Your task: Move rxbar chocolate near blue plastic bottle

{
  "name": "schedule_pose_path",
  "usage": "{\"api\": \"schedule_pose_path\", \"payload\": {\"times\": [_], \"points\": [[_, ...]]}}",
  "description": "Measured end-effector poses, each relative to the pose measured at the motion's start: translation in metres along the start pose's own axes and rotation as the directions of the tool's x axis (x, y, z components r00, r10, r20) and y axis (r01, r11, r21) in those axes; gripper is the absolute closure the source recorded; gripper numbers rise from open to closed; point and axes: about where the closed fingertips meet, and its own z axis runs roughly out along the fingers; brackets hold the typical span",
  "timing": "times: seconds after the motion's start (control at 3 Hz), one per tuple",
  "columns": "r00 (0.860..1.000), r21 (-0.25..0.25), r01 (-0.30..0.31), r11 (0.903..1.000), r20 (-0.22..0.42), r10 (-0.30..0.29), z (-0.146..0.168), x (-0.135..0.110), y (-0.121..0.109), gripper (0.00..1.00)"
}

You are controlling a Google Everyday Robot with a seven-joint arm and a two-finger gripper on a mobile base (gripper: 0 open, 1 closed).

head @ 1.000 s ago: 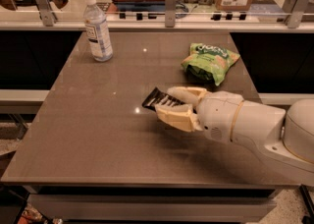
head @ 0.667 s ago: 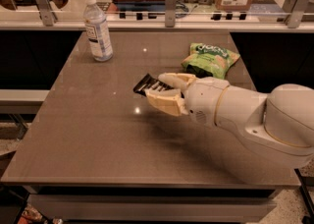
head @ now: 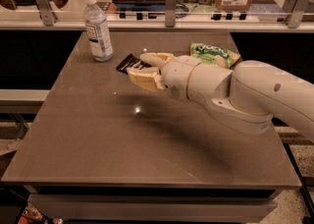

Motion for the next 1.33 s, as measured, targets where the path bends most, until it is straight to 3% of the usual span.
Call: {"api": "schedule_pose_path", "payload": {"times": [0.67, 1.33], "points": [[0.998, -0.060, 0.009, 0.9981, 0.057, -0.006, 0.075, -0.004, -0.015, 1.00], [0.996, -0.155, -0.002, 0.9879, 0.086, 0.015, 0.152, 0.013, -0.028, 1.00]]}}
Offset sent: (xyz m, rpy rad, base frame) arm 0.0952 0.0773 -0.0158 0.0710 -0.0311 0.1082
